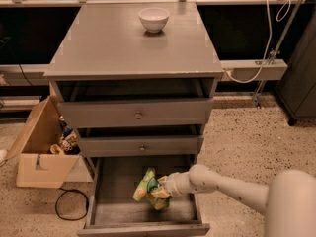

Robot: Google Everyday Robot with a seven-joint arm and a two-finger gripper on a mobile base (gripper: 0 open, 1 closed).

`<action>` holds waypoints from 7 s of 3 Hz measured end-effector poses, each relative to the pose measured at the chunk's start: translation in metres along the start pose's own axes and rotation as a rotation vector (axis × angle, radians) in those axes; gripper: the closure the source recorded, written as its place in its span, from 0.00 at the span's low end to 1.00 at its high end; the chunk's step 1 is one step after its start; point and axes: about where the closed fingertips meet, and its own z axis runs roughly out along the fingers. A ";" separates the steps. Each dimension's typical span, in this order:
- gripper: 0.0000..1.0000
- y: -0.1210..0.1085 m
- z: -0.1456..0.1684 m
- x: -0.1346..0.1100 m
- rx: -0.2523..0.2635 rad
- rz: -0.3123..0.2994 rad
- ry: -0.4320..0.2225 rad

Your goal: Pick green rice chip bag from bottom drawer and place on counter

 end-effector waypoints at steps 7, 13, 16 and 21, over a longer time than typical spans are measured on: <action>1.00 0.041 -0.233 -0.272 0.276 -0.342 -0.105; 1.00 -0.033 -0.386 -0.577 0.711 -0.529 0.223; 1.00 -0.136 -0.298 -0.608 0.682 -0.441 0.603; 0.00 -0.147 -0.307 -0.603 0.695 -0.383 0.570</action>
Offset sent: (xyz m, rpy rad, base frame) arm -0.0008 -0.0114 0.0655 0.1628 -0.0789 0.0258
